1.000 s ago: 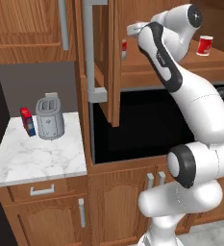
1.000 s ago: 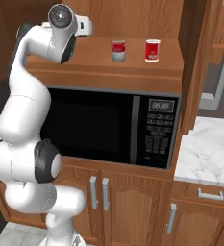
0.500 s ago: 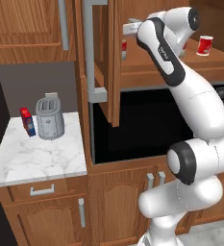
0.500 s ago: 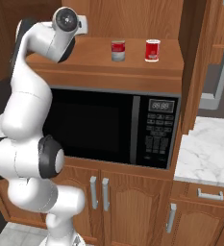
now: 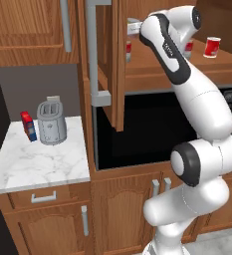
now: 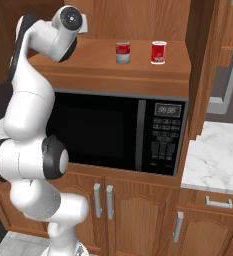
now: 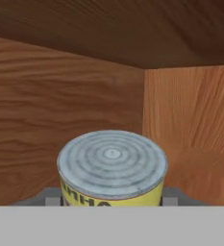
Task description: Stack two cans on top of the other two cans in the cabinet.
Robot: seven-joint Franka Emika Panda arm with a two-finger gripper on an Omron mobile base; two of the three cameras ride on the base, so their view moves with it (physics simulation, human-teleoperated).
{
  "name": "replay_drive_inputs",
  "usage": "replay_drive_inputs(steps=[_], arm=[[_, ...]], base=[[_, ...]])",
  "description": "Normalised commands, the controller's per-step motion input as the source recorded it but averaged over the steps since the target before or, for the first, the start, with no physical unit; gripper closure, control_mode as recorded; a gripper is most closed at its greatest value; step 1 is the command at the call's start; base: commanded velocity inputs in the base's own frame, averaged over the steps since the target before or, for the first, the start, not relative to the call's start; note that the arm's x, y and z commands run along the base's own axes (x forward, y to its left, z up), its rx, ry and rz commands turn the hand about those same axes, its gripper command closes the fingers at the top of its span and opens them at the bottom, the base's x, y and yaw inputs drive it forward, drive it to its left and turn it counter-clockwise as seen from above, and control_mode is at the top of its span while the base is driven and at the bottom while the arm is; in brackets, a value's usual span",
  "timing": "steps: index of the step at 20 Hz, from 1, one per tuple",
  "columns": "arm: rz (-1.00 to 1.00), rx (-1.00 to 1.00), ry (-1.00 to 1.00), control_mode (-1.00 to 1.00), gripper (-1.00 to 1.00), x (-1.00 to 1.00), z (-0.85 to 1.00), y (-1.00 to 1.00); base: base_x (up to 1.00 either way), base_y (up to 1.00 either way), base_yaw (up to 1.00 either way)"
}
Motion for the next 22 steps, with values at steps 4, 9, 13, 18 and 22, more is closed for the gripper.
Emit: replay_drive_inputs(steps=[4, 9, 13, 18, 22], arm=[[0.03, -0.03, -0.02, -1.00, 1.00, 0.05, -0.07, 0.19], [0.01, -0.02, -0.01, -1.00, 1.00, 0.13, -0.06, 0.11], [0.02, -0.03, 0.00, -1.00, 1.00, 0.16, -0.08, 0.03], [0.04, 0.00, 0.00, -1.00, 1.00, 0.14, -0.05, 0.00], [0.06, 0.00, 0.00, -1.00, 1.00, 0.09, -0.02, 0.00]], base=[[0.00, 0.00, 0.00], [0.00, 0.00, 0.00], [0.00, 0.00, 0.00], [0.00, 0.00, 0.00], [0.00, 0.00, 0.00]])
